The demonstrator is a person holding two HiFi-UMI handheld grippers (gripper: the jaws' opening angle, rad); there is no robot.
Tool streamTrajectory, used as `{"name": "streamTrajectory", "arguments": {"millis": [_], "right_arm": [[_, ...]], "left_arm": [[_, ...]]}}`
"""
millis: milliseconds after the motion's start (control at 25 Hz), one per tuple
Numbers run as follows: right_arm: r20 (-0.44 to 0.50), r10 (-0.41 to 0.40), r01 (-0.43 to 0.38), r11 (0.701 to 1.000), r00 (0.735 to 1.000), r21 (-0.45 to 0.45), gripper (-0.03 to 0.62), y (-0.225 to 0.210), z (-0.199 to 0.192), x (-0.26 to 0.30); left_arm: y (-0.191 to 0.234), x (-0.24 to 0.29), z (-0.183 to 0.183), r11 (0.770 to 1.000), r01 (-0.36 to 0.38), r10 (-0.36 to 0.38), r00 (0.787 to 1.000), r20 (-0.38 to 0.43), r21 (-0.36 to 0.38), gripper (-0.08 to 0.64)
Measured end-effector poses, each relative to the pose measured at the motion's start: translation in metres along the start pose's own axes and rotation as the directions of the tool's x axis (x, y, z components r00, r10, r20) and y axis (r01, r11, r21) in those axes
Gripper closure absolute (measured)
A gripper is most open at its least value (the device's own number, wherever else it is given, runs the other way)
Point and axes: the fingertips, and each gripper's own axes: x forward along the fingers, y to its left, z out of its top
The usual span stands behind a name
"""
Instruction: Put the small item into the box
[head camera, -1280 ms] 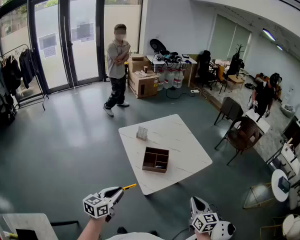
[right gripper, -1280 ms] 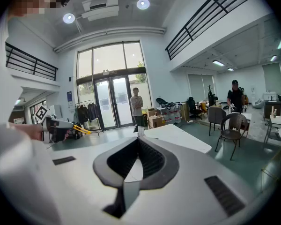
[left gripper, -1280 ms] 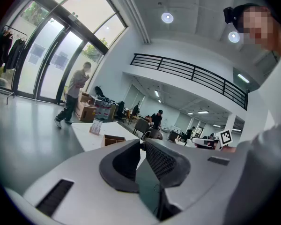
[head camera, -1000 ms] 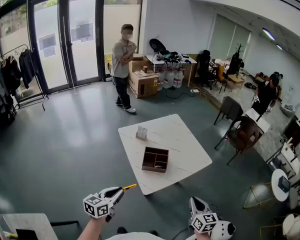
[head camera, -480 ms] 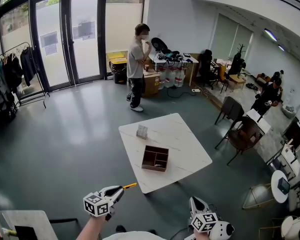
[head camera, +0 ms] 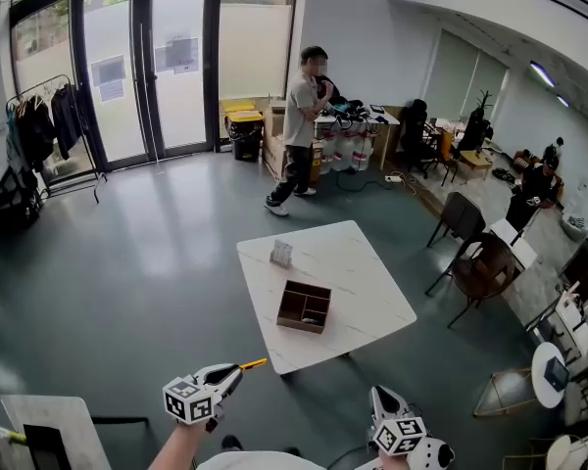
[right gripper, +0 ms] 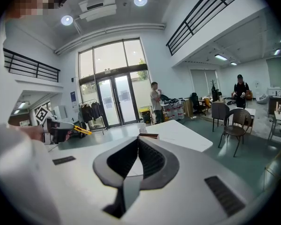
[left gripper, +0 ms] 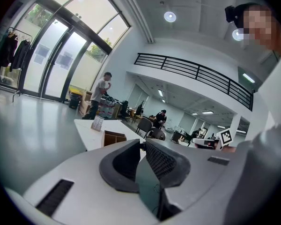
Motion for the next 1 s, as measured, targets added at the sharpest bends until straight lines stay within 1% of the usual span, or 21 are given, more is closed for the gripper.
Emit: {"name": "streamTrajectory", "arguments": {"millis": [360,480,760,1000], "right_arm": [[-0.026,0.054,-0.054,0.998,0.998,-0.009,0.565,-0.024,-0.004,-0.009],[-0.035,0.066,-0.066,0.998,0.997,-0.013,0.565,-0.034,-0.011,-0.014],[-0.045,0.072,-0.072,0.997,0.996,0.003,0.565,-0.05,-0.017,-0.021],[-0.04,0.077,-0.076,0.997,0.996,0.012,0.565,-0.054,-0.015,-0.013]], "left_arm": [[-0.025,0.01,-0.015,0.998,-0.056,0.056,0.998,0.022,-0.016,0.512],[-0.033,0.013,-0.021,0.997,-0.069,0.069,0.997,0.024,-0.022,0.512],[-0.042,0.022,-0.029,0.996,-0.084,0.085,0.996,0.009,-0.016,0.512],[-0.038,0.035,-0.024,0.997,-0.082,0.082,0.997,-0.003,-0.001,0.512]]}}
